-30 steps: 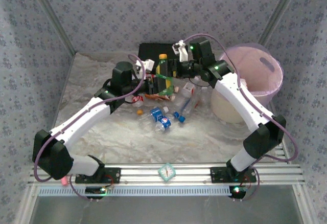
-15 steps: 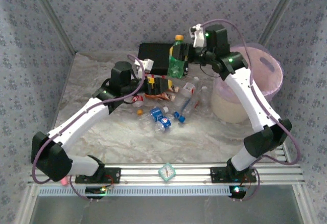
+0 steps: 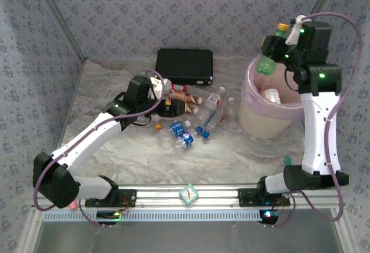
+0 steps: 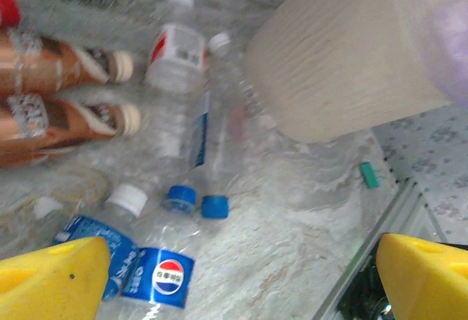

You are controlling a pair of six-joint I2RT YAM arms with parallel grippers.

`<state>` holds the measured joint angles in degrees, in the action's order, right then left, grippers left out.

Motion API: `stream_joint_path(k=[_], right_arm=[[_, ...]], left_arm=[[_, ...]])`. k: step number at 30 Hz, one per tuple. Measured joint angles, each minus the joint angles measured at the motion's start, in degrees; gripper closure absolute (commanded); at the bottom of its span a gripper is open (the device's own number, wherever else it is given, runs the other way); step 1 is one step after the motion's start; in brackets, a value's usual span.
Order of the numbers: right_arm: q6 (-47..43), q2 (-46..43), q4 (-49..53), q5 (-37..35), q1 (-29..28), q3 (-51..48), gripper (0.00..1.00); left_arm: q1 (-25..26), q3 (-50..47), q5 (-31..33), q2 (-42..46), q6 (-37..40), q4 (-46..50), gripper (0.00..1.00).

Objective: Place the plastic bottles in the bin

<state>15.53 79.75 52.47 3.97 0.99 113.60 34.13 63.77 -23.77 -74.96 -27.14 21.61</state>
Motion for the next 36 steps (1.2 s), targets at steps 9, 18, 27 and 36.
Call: stream_joint_path(k=[9, 18, 27, 36], right_arm=[[-3.0, -1.1, 1.8, -2.0, 10.1, -12.2, 1.00], [-3.2, 5.2, 0.5, -0.1, 8.6, -18.8, 1.00], [-4.5, 10.8, -1.2, 3.0, 5.6, -21.8, 1.00], [-4.6, 11.0, -4.8, 3.3, 3.6, -26.9, 0.78]], left_arm=[[1.5, 4.0, 17.4, -3.1, 6.3, 15.2, 0.11], [3.2, 4.0, 22.4, -3.1, 9.4, 18.5, 0.11], [3.4, 4.0, 24.7, -3.1, 10.8, 19.2, 0.12], [4.3, 4.0, 24.6, -3.1, 10.9, 19.2, 0.10]])
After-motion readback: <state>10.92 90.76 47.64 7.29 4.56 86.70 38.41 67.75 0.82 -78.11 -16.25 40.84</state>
